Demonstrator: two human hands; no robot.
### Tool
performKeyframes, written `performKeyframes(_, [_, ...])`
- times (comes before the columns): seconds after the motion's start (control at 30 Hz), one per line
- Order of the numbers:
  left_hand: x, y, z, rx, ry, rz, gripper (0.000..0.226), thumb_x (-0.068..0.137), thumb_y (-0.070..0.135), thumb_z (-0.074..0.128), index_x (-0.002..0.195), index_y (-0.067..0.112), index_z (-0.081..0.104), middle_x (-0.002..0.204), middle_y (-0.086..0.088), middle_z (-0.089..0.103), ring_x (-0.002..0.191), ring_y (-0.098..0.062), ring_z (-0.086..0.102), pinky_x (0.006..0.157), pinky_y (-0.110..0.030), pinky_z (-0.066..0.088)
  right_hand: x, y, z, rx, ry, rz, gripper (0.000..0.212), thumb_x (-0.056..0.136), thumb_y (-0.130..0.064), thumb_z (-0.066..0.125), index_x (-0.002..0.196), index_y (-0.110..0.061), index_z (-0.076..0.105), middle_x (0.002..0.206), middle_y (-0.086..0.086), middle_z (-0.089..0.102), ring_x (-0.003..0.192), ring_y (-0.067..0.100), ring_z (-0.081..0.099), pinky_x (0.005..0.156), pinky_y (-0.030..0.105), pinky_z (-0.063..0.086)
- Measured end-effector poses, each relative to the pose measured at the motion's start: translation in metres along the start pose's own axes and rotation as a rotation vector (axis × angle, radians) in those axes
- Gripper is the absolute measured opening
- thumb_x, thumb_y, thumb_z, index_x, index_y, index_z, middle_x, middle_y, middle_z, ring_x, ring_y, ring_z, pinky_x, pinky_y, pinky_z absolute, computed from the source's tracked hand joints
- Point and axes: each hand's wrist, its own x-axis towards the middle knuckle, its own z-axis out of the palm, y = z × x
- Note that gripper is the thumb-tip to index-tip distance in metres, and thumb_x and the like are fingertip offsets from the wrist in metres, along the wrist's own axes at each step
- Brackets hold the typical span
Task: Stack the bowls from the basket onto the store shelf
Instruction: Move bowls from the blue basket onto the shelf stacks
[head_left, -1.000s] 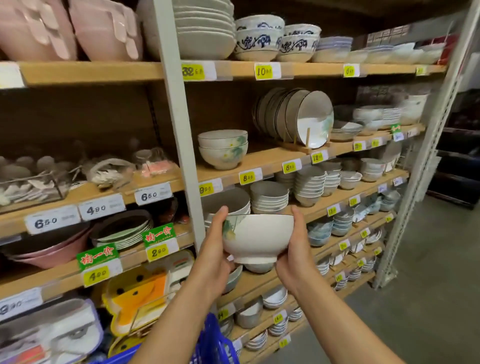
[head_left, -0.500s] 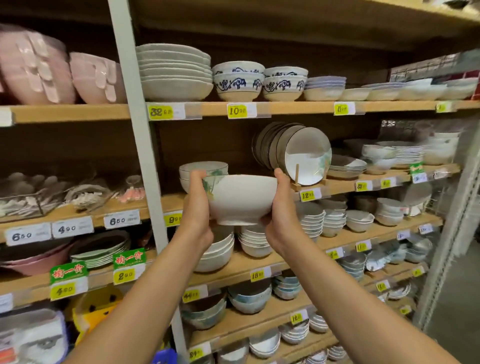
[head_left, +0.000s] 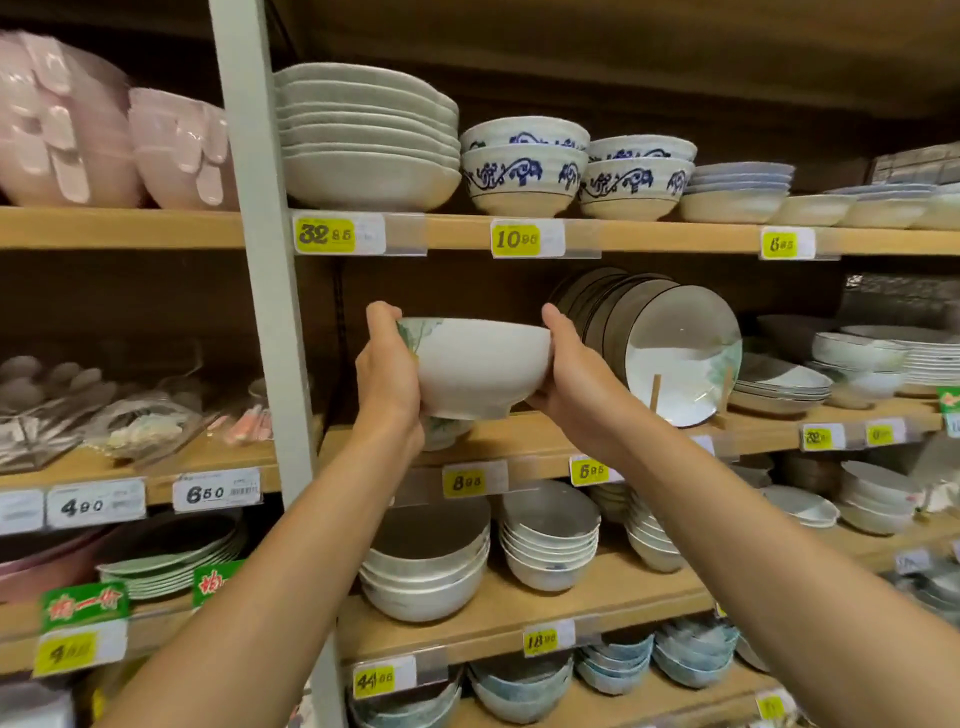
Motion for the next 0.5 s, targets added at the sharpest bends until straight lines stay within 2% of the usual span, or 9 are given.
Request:
performKeyframes(0.07, [0.015,-0.003,0.004,-0.002,0.04,0.022,0.038,0.073,0.06,0.038,0.079,0.026,0.052,0.08,-0.003,0.062,0.077,-0.02,0.063,0.059,-0.029,0.046,0.019,0.0,0.001,-0.001,0.017,-0.001,0.034,0.097,-0.057,0.036,0.098,-0.028,0.054,0.111,-0.001,0.064,0.112,0.014,0.057,0.111,0.039,0.039])
performKeyframes(0.2, [0.042,-0.006,0.005,0.002,0.034,0.067,0.038,0.07,0.061,0.038,0.079,0.026,0.052,0.085,-0.005,0.059,0.081,-0.021,0.06,0.067,-0.036,0.044,0.049,0.001,0.008,0.028,0.07,-0.018,0.032,0.098,-0.054,0.037,0.1,-0.027,0.053,0.105,-0.001,0.062,0.106,0.011,0.057,0.109,0.037,0.041])
performKeyframes(0.33, [0.063,-0.012,0.002,0.032,0.049,0.106,0.038,0.071,0.061,0.037,0.08,0.027,0.053,0.085,-0.005,0.058,0.081,-0.022,0.059,0.065,-0.036,0.041,0.064,0.007,0.018,0.061,0.1,-0.037,0.05,0.098,-0.053,0.037,0.135,-0.019,0.044,0.106,-0.004,0.06,0.104,0.008,0.056,0.103,0.032,0.043])
performKeyframes(0.43, [0.07,-0.014,0.001,0.011,0.073,0.113,0.036,0.07,0.06,0.038,0.072,0.025,0.049,0.076,-0.002,0.056,0.075,-0.021,0.059,0.062,-0.034,0.039,0.068,0.01,0.022,0.09,0.108,-0.05,0.061,0.097,-0.057,0.036,0.147,-0.022,0.033,0.117,-0.004,0.058,0.114,0.011,0.053,0.111,0.037,0.037])
performKeyframes(0.5, [0.07,-0.015,0.003,-0.044,0.115,0.117,0.033,0.07,0.057,0.04,0.067,0.024,0.047,0.07,-0.001,0.055,0.07,-0.02,0.057,0.058,-0.033,0.038,0.064,0.016,0.024,0.104,0.125,-0.094,0.066,0.093,-0.064,0.036,0.149,-0.029,0.03,0.126,-0.005,0.056,0.119,0.011,0.052,0.108,0.039,0.039])
